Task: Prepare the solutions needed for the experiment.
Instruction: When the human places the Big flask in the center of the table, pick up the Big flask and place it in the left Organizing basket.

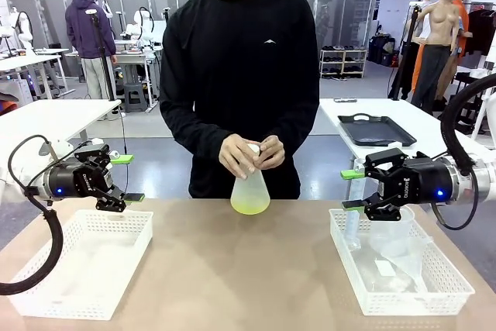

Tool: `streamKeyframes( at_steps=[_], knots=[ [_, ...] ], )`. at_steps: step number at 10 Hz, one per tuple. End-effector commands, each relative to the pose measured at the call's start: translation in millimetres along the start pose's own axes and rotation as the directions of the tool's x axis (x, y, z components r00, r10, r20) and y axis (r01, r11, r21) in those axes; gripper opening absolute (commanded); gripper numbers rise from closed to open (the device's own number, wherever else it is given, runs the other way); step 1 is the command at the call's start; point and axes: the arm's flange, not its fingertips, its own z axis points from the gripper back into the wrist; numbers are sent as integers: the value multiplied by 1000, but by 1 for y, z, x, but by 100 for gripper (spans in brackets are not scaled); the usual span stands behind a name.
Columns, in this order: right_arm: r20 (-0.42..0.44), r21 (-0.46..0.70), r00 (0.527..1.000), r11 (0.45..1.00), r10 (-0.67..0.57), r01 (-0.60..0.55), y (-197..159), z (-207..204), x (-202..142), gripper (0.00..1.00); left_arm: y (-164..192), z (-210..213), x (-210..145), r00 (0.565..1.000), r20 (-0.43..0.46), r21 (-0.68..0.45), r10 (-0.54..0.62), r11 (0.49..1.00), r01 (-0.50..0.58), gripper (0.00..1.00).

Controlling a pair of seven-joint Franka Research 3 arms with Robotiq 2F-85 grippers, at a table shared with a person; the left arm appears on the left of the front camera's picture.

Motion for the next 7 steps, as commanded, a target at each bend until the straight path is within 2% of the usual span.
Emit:
streamKeyframes(
  at_steps=[1, 7],
  knots=[
    [-1, 7, 1000, 1000, 5, -5, 2, 0, 0, 68, -2, -1, 0, 1000, 5, -6, 4, 1000, -4, 100],
    [-1, 7, 1000, 1000, 5, -5, 2, 0, 0, 68, -2, -1, 0, 1000, 5, -6, 4, 1000, -4, 100]
  ],
)
